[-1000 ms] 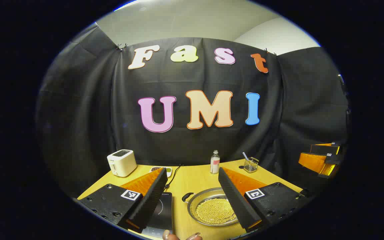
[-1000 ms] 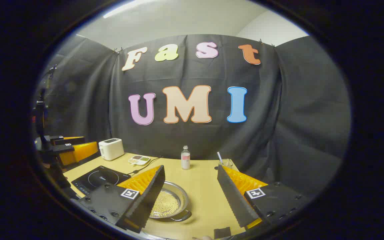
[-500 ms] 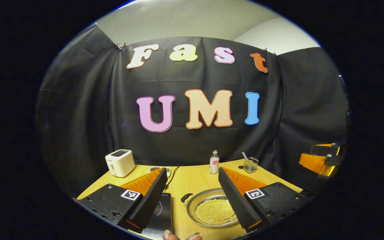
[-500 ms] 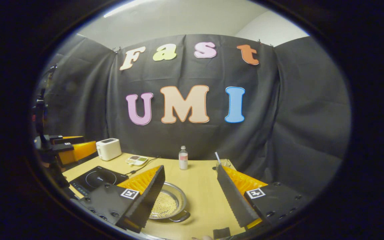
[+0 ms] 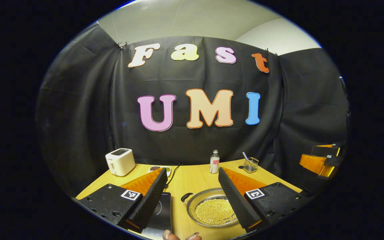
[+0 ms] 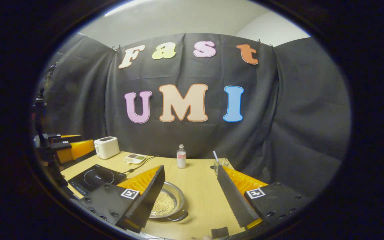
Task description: First push the handle of the pot to place it horizontally, then grasp the pot with both hands and set it on the induction cooktop.
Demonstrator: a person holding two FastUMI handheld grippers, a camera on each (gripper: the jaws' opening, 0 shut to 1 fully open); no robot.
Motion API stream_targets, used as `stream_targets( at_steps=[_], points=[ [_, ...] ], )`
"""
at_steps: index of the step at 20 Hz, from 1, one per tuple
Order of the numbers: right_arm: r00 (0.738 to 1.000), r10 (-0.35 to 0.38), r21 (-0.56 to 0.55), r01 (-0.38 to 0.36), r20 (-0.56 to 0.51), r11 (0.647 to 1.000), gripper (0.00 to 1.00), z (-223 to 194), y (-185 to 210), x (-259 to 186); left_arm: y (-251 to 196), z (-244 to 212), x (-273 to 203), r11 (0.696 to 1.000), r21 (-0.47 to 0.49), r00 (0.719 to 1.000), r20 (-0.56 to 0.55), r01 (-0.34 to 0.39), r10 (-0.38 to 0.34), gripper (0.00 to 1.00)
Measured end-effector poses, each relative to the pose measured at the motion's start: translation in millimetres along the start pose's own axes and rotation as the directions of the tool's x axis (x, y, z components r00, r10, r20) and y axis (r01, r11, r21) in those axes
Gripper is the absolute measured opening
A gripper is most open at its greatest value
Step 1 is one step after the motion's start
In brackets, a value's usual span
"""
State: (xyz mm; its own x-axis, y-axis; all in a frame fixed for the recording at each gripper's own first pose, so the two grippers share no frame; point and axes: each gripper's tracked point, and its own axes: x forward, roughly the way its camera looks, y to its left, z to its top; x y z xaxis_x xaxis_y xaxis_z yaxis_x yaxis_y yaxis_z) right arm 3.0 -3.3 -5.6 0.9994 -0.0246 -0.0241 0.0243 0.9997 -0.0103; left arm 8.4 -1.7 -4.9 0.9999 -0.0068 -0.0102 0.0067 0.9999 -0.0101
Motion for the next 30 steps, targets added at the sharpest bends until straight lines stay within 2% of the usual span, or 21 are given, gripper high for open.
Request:
stream_targets(
  at_steps=[16, 19, 25, 27, 29, 30],
  points=[
    [0.999, -0.008, 0.006, 0.008, -0.035, 1.0, 0.98, -11, 1, 4, -10, -12, 1, 1.0, -0.002, 0.999, -0.034, 0.02, -0.02, 1.0],
    [0.999, -0.03, 0.011, 0.03, -0.036, 0.999, 0.55, -11, -5, 5, -12, -13, -1, 1.0, -0.005, 0.999, -0.036, 0.023, -0.023, 0.99],
    [0.999, -0.031, 0.005, 0.032, -0.044, 0.999, 0.57, -11, -6, -1, -13, -14, -3, 1.0, -0.011, 0.999, -0.038, 0.026, -0.026, 0.99],
    [0.998, -0.038, -0.005, 0.038, -0.056, 0.999, 0.51, -14, -10, -3, -13, -15, -3, 0.999, -0.016, 0.999, -0.04, 0.028, -0.028, 0.99],
    [0.997, -0.035, -0.002, 0.035, -0.067, 0.999, 0.3, -17, -6, -1, -12, -14, -4, 1.0, -0.015, 0.999, -0.04, 0.026, -0.027, 1.0],
    [0.997, -0.028, 0.003, 0.028, -0.076, 1.0, 0.25, -17, -4, -2, -11, -14, -3, 1.0, -0.016, 0.999, -0.04, 0.026, -0.027, 1.0]
  ],
)
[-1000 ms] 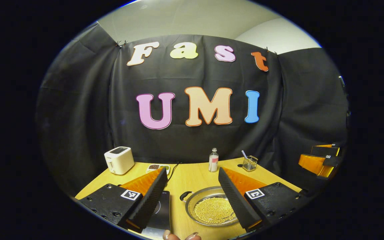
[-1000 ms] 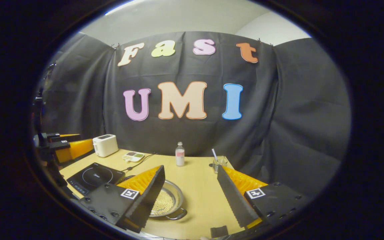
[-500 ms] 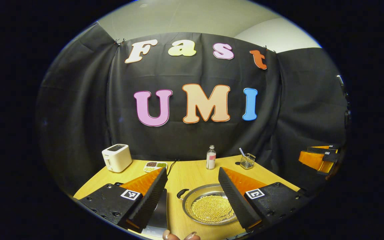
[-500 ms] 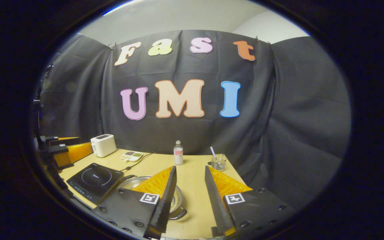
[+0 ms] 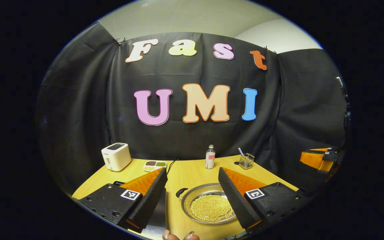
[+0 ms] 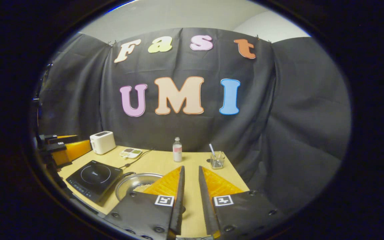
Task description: First push the handle of the pot to place it horizontally, then grasp the pot with both hands and set it on the induction cooktop.
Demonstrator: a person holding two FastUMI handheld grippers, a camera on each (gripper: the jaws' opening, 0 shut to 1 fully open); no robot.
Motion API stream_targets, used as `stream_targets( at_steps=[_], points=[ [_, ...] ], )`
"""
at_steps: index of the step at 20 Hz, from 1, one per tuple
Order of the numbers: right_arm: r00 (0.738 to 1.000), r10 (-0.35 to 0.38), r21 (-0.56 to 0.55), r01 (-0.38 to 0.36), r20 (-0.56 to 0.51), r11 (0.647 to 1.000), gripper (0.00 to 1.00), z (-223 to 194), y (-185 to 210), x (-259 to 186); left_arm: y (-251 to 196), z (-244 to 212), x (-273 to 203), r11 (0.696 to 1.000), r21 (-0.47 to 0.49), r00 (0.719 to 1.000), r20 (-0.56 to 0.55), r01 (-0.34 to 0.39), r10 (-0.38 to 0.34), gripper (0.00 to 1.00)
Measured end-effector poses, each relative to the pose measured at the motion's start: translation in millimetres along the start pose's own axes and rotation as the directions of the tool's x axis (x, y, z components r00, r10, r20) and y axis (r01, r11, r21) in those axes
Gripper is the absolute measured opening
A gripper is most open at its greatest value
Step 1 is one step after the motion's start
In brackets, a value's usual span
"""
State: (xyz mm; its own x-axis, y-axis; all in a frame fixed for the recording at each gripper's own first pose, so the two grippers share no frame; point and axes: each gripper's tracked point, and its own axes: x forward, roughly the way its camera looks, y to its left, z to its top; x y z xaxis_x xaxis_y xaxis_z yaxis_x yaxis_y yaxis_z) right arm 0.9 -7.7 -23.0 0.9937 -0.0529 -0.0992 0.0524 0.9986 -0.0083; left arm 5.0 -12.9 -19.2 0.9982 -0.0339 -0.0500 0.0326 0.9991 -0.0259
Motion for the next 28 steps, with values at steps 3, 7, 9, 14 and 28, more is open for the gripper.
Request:
stream_targets(
  at_steps=[3, 7, 9, 14, 28],
  points=[
    [0.999, 0.017, -0.006, -0.017, -0.028, 1.0, 0.25, -8, 5, 3, 2, -4, 1, 1.0, -0.005, 1.0, -0.007, -0.004, 0.004, 0.99],
    [0.998, 0.048, -0.01, -0.048, -0.038, 0.999, 0.25, -11, 16, 4, 5, -8, 2, 1.0, -0.005, 1.0, -0.019, -0.009, 0.009, 1.0],
    [0.997, 0.058, -0.002, -0.059, -0.047, 0.998, 0.26, -14, 21, 6, 6, -11, 2, 1.0, -0.006, 1.0, -0.026, -0.011, 0.01, 1.0],
    [0.995, 0.068, -0.003, -0.068, -0.068, 0.998, 0.27, -21, 23, 7, 6, -13, 3, 1.0, -0.002, 0.999, -0.038, -0.014, 0.014, 0.99],
    [0.978, 0.101, 0.003, -0.103, -0.181, 0.995, 0.02, -66, 36, 13, 3, -33, 8, 1.0, -0.014, 0.997, -0.076, 0.019, -0.02, 0.99]
  ],
)
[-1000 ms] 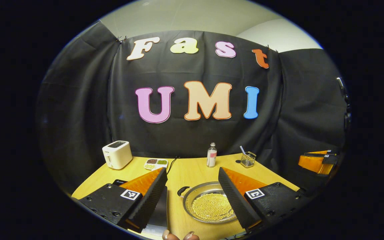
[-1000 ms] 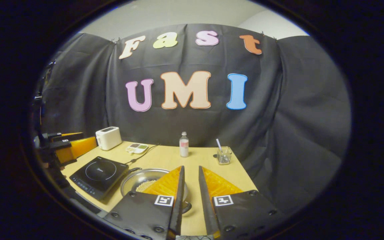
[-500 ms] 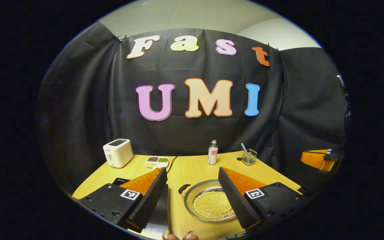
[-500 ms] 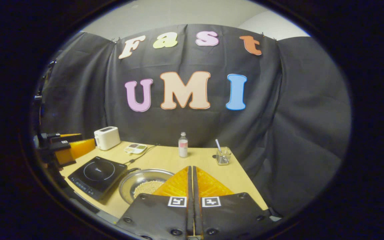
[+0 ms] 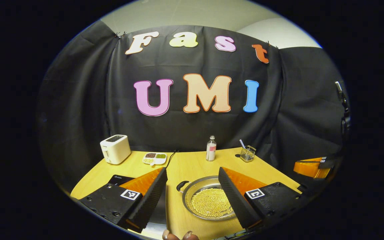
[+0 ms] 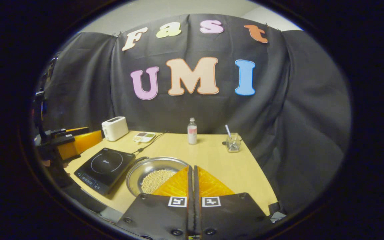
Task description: First push the handle of the pot to place it horizontally, then grasp the pot with both hands and set it on the induction cooktop.
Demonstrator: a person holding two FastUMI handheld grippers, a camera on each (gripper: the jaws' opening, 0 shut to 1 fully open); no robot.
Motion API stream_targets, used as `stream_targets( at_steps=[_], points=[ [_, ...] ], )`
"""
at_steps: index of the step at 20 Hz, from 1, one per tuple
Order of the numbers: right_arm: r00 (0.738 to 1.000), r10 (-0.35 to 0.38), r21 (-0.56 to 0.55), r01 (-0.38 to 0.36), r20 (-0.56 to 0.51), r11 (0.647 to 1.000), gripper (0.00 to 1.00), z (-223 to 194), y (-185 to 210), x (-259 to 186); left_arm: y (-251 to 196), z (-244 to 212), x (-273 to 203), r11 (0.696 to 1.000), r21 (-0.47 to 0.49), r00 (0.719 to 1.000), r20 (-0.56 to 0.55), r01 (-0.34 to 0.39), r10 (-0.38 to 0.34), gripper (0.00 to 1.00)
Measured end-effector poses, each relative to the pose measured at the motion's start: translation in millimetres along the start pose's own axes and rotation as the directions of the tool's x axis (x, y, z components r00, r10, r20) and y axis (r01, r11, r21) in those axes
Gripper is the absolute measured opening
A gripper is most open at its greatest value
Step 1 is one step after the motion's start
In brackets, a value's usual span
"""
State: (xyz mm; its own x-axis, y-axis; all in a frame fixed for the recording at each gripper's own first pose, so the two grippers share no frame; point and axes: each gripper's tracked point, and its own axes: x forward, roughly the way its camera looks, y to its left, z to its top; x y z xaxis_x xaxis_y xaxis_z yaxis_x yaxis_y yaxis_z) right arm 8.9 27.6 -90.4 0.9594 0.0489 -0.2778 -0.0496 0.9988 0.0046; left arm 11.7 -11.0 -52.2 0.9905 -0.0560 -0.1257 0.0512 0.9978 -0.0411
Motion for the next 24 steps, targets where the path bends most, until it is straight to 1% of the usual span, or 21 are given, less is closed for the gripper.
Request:
stream_targets(
  at_steps=[1, 2, 4, 5, 6, 8, 11, 12, 15, 16, 19, 22, 23, 24],
  points=[
    [1.0, -0.001, -0.001, 0.0, -0.018, 1.0, 0.02, -10, 3, 3, 0, -2, 1, 1.0, -0.002, 1.0, -0.002, 0.011, -0.011, 0.99],
    [0.999, -0.003, 0.0, 0.003, -0.038, 1.0, 0.0, -18, 5, 5, 0, -4, 3, 1.0, -0.006, 1.0, -0.002, 0.023, -0.023, 0.99],
    [0.997, -0.006, 0.003, 0.006, -0.079, 1.0, 0.02, -38, 11, 10, 1, -10, 8, 0.999, -0.014, 0.999, -0.012, 0.044, -0.044, 0.99],
    [0.995, -0.007, 0.004, 0.008, -0.097, 1.0, 0.0, -48, 14, 13, 3, -16, 11, 0.999, -0.016, 0.998, -0.026, 0.05, -0.05, 0.99],
    [0.993, -0.004, 0.009, 0.005, -0.117, 1.0, 0.02, -58, 17, 15, 5, -20, 11, 0.999, -0.016, 0.998, -0.039, 0.051, -0.052, 0.99],
    [0.987, 0.005, 0.02, -0.002, -0.159, 1.0, 0.02, -81, 24, 21, 11, -27, 12, 0.999, -0.014, 0.998, -0.056, 0.041, -0.042, 1.0],
    [0.977, 0.015, 0.03, -0.009, -0.215, 1.0, 0.02, -112, 29, 29, 20, -28, 12, 1.0, -0.015, 0.999, -0.046, 0.016, -0.017, 1.0],
    [0.973, 0.022, 0.039, -0.013, -0.23, 0.999, 0.0, -119, 30, 31, 21, -29, 11, 1.0, -0.008, 0.999, -0.042, 0.017, -0.017, 1.0],
    [0.963, 0.032, 0.052, -0.018, -0.267, 0.998, 0.0, -142, 31, 37, 20, -32, 10, 1.0, 0.007, 0.999, -0.037, 0.027, -0.026, 0.99],
    [0.96, 0.034, 0.056, -0.019, -0.28, 0.998, 0.02, -147, 31, 39, 20, -34, 11, 0.999, 0.011, 0.999, -0.04, 0.03, -0.029, 0.99],
    [0.948, 0.048, 0.074, -0.026, -0.314, 0.997, 0.02, -167, 32, 45, 16, -41, 12, 0.999, 0.03, 0.998, -0.062, 0.032, -0.03, 0.99],
    [0.938, 0.053, 0.065, -0.032, -0.342, 0.997, 0.03, -181, 33, 51, 13, -46, 14, 0.998, 0.05, 0.997, -0.073, 0.037, -0.033, 0.99],
    [0.935, 0.058, 0.067, -0.037, -0.349, 0.997, 0.02, -183, 34, 51, 13, -49, 14, 0.998, 0.054, 0.996, -0.08, 0.037, -0.032, 0.99],
    [0.932, 0.066, 0.073, -0.043, -0.356, 0.996, 0.0, -186, 36, 52, 13, -51, 14, 0.998, 0.055, 0.996, -0.088, 0.036, -0.031, 0.99]
  ],
)
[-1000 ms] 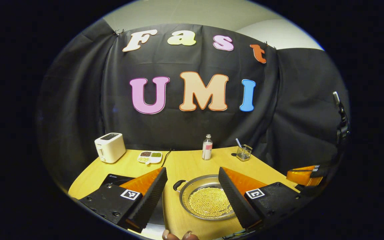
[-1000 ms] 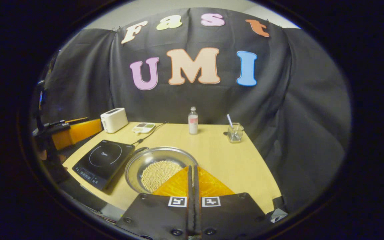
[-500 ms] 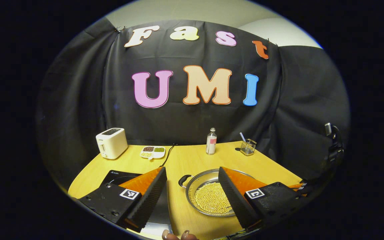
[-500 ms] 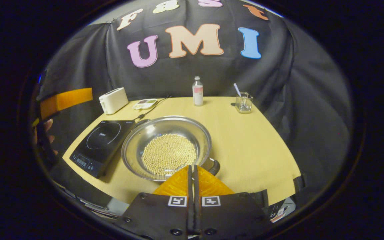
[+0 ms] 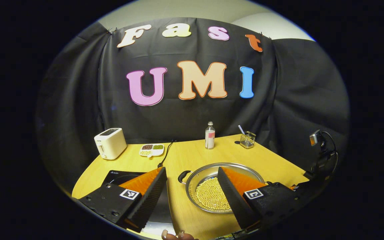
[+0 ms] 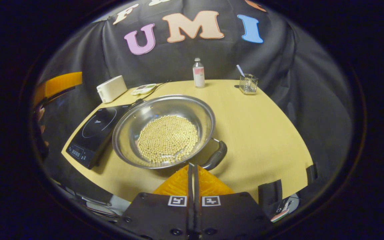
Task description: First push the handle of the pot to place it horizontally, then grasp the pot with both hands and set it on the induction cooktop.
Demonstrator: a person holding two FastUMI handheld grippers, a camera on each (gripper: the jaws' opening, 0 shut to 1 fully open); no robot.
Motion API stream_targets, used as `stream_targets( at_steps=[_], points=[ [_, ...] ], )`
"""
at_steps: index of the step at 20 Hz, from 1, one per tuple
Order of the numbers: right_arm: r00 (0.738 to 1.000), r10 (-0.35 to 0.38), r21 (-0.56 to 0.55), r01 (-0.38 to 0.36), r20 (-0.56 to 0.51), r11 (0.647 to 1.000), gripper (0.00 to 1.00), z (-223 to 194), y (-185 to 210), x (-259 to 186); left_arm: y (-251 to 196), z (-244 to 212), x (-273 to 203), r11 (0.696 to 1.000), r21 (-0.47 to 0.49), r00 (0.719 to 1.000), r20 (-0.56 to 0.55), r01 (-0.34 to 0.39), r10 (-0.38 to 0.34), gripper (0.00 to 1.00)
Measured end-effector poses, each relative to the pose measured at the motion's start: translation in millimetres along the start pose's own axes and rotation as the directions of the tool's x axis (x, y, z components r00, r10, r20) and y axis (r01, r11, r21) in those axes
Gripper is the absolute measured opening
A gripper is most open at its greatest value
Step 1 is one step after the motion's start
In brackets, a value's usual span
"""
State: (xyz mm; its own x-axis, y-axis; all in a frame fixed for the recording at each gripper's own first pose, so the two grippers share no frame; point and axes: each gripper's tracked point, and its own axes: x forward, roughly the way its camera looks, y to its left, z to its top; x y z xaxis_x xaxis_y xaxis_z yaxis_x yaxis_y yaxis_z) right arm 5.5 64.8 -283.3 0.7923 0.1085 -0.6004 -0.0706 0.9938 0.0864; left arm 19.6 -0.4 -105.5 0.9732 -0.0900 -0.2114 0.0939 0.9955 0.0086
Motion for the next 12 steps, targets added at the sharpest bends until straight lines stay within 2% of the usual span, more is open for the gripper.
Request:
stream_targets(
  at_steps=[2, 7, 9, 12],
  points=[
    [1.0, 0.008, -0.001, -0.009, -0.014, 1.0, 0.02, -7, 3, 6, 2, -6, 0, 1.0, 0.004, 1.0, -0.021, -0.009, 0.009, 0.99],
    [0.999, 0.011, -0.009, -0.011, -0.043, 1.0, 0.0, -16, 2, 17, 12, -13, 0, 0.999, 0.005, 0.998, -0.044, -0.035, 0.035, 0.99],
    [0.999, 0.013, 0.004, -0.012, -0.046, 1.0, 0.02, -13, 1, 20, 15, -15, 2, 0.999, 0.007, 0.998, -0.053, -0.042, 0.042, 0.99],
    [0.999, -0.004, -0.004, 0.003, -0.04, 1.0, 0.0, -7, -5, 23, 17, -16, 6, 0.999, 0.011, 0.997, -0.056, -0.043, 0.044, 0.99]
  ],
)
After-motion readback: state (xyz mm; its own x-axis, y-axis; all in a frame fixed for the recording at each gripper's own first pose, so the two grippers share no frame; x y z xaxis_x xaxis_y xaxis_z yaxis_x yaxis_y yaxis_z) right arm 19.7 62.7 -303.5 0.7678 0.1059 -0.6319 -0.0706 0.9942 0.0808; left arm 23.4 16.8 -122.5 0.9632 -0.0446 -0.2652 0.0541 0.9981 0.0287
